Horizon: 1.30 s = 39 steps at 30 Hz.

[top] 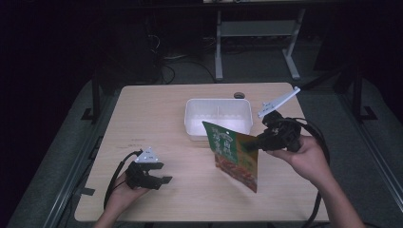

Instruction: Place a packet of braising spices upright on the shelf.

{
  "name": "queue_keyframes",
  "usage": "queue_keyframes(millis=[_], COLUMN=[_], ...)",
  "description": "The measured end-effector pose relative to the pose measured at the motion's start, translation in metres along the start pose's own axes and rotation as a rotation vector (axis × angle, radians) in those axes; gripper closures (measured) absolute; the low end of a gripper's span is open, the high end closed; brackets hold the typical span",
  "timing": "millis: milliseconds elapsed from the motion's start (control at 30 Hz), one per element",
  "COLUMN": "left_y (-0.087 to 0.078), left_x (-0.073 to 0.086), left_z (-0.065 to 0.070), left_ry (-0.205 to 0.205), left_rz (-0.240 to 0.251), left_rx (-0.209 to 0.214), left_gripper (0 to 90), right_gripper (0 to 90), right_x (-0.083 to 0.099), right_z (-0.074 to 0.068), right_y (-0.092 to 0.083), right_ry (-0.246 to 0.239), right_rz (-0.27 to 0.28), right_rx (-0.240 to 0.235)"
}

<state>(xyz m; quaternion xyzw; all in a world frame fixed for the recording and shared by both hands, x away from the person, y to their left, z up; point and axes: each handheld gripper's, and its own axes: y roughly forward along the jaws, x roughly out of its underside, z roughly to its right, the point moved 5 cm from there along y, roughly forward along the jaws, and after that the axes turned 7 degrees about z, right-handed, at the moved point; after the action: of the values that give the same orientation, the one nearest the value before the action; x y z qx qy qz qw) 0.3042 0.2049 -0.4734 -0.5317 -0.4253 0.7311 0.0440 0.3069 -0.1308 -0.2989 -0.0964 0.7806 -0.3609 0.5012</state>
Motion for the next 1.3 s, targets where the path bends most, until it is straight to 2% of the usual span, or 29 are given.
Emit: queue_keyframes(millis=[100, 167, 400, 767, 1300], left_y=[0.000, 0.000, -0.002, -0.002, -0.004], left_x=[0.000, 0.000, 0.001, 0.001, 0.002], left_z=[0.000, -0.001, -0.004, -0.006, -0.007], left_ry=[0.002, -0.005, -0.011, -0.014, -0.019], left_rz=[-0.001, 0.006, 0.008, 0.009, 0.010], left_rx=[-0.001, -0.002, -0.001, -0.004, -0.007], left_gripper=[36.4, 36.3, 35.6, 35.3, 35.2], right_gripper=[89.9, 89.9, 89.9, 90.0, 90.0], right_x=[-0.005, -0.012, -0.023, -0.041, -0.066], right_z=[0.003, 0.008, 0.021, 0.025, 0.042], right_y=[-0.005, -0.013, -0.024, -0.026, -0.034], right_ry=[-0.005, 0.008, 0.043, 0.039, 0.083], right_rz=[-0.002, 0.005, 0.036, 0.053, 0.101], right_rx=[0.019, 0.048, 0.068, 0.094, 0.147])
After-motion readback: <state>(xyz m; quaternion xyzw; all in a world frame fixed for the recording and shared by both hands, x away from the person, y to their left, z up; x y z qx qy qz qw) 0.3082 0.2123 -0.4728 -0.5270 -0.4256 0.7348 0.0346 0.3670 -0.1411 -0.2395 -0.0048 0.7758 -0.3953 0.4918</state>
